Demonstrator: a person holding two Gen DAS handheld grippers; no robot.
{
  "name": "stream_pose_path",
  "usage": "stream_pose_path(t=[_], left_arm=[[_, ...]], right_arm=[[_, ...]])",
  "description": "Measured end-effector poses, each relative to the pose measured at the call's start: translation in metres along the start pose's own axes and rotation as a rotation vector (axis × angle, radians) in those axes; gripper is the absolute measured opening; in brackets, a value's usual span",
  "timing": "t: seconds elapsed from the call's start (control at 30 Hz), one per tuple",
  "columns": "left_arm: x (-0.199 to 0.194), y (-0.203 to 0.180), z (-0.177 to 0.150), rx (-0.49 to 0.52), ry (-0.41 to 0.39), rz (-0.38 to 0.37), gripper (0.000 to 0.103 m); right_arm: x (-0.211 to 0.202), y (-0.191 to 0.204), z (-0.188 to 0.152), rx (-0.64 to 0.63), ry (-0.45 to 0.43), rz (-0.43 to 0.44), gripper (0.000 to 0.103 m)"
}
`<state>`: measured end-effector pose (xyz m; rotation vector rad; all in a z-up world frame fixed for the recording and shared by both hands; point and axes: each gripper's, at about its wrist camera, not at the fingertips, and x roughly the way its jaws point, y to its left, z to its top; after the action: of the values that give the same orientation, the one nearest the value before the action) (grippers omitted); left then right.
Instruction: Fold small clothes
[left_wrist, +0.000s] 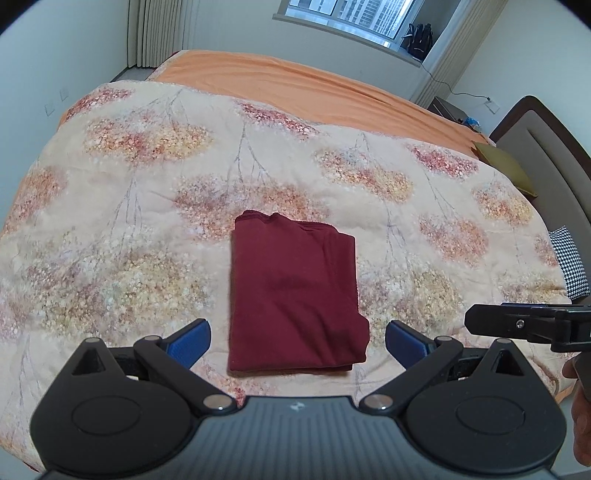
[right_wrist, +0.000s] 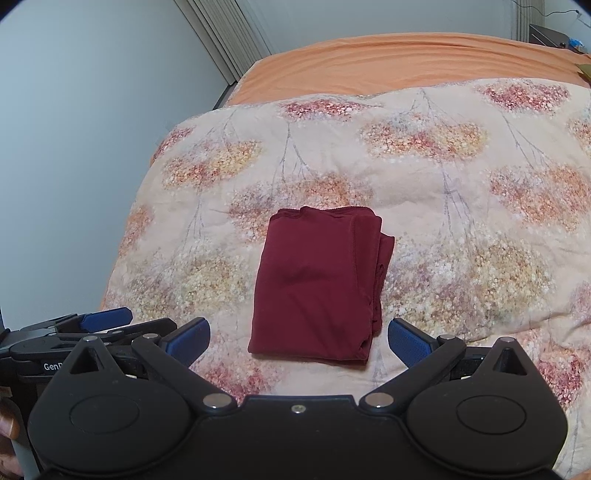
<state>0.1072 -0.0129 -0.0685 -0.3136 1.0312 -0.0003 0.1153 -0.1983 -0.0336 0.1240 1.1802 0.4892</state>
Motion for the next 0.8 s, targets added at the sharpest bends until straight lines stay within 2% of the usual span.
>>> stream_pose_path(t=[0.8], left_arm=[[-0.0022,-0.0031,-0.001,0.005,-0.003,-0.005,0.103]], right_arm=[[0.0003,0.0004,-0.0002,-0.001,-0.002,0.001,0.102]])
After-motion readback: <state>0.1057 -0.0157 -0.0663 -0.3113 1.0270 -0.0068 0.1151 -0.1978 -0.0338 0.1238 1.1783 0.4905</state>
